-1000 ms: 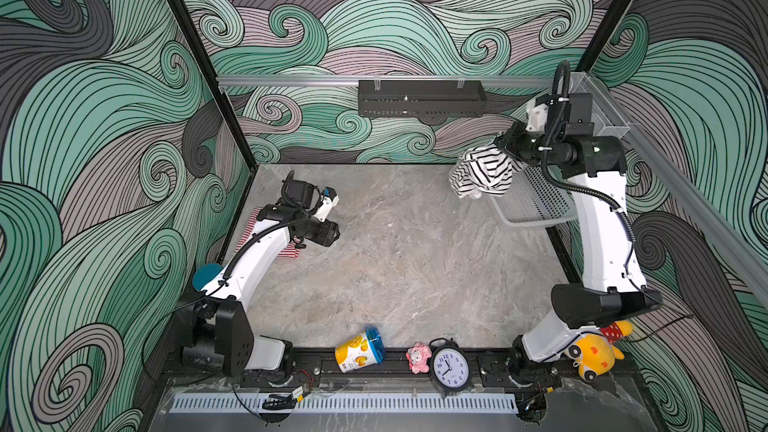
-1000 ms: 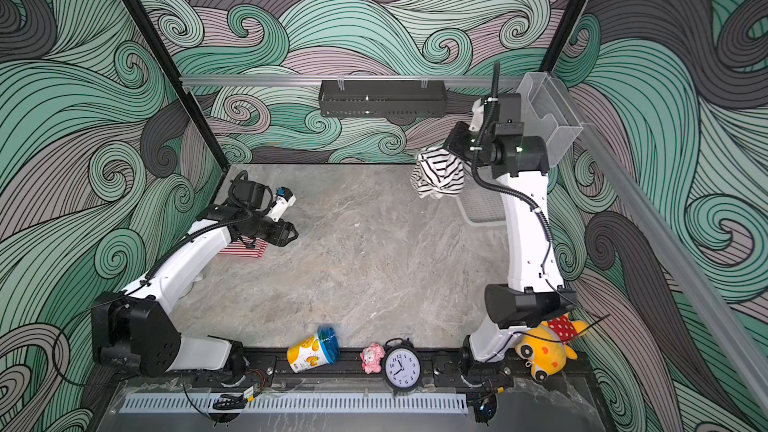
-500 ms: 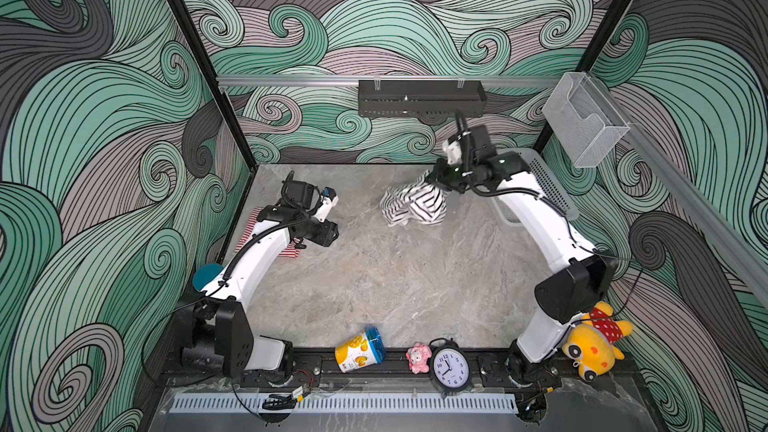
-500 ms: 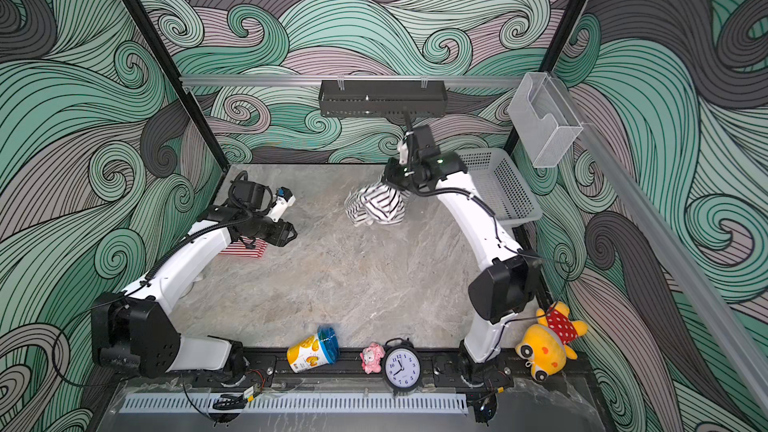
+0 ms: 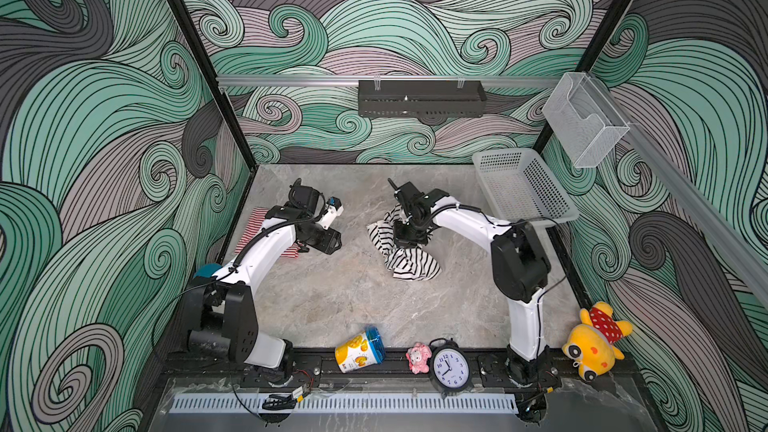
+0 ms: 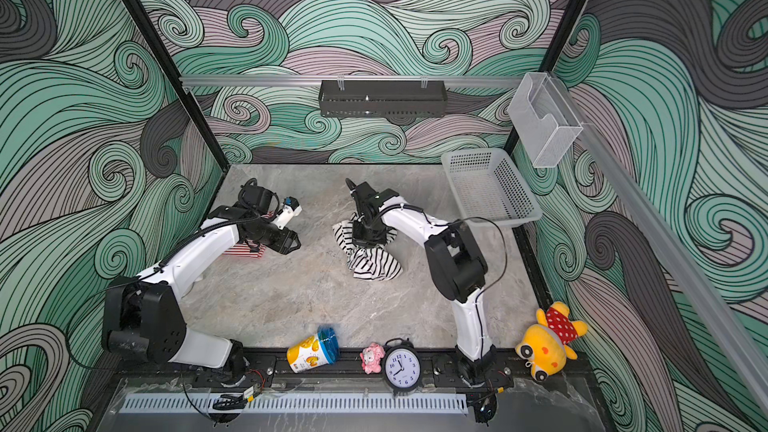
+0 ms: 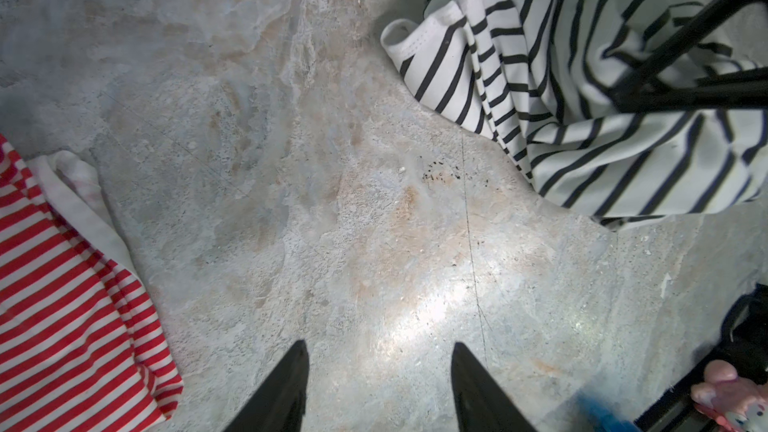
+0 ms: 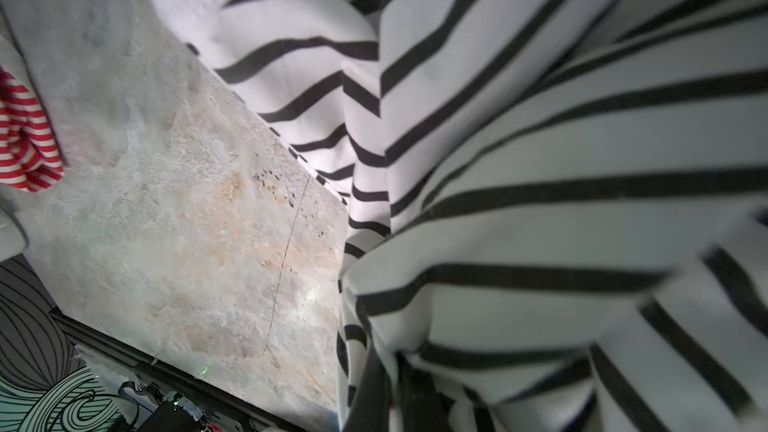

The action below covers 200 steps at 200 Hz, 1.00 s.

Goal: Fold and stack the tank tops
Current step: 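Lift the black-and-white striped tank top out of the basket with the right gripper, then carry the striped tank top toward the left gripper and lower it onto the table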

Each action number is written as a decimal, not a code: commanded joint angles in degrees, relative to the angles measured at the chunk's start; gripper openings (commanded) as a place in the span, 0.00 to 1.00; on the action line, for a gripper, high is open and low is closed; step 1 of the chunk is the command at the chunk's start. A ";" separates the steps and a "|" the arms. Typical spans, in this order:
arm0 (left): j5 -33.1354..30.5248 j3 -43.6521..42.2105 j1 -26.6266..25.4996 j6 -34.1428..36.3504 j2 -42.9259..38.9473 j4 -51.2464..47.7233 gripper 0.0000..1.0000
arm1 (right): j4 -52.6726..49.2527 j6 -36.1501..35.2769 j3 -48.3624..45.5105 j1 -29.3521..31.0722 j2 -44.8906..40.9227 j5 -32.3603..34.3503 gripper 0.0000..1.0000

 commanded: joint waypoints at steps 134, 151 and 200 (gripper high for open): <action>1.79 2.89 -3.12 -0.97 2.63 -2.22 0.60 | 35.07 17.26 -1.92 -0.09 2.12 -6.06 0.55; 3.00 2.66 -5.17 -0.01 2.80 -2.22 0.60 | 33.38 15.26 -5.83 -0.18 -3.62 -5.08 0.56; 3.09 1.31 -13.45 2.26 3.33 -0.55 0.60 | 26.92 12.47 -19.35 -2.85 -16.12 -1.42 0.55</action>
